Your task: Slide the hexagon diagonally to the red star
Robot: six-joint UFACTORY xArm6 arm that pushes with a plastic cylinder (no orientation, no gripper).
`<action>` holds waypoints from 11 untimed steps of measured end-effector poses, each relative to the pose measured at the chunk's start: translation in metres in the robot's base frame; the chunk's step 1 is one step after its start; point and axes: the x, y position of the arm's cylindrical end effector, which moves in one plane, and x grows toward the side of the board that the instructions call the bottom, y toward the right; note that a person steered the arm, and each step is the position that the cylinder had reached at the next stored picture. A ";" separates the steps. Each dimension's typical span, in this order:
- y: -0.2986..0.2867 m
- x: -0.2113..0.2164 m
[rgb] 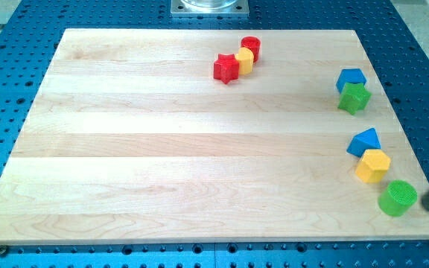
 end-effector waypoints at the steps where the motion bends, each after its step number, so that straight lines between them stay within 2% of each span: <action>1: -0.014 -0.019; 2: -0.080 -0.057; 3: -0.173 -0.080; 4: -0.123 -0.041; 5: -0.153 -0.031; 6: -0.253 -0.067; 7: -0.296 -0.094; 8: -0.288 -0.030; 9: -0.282 -0.005; 10: -0.342 -0.008; 11: -0.391 -0.043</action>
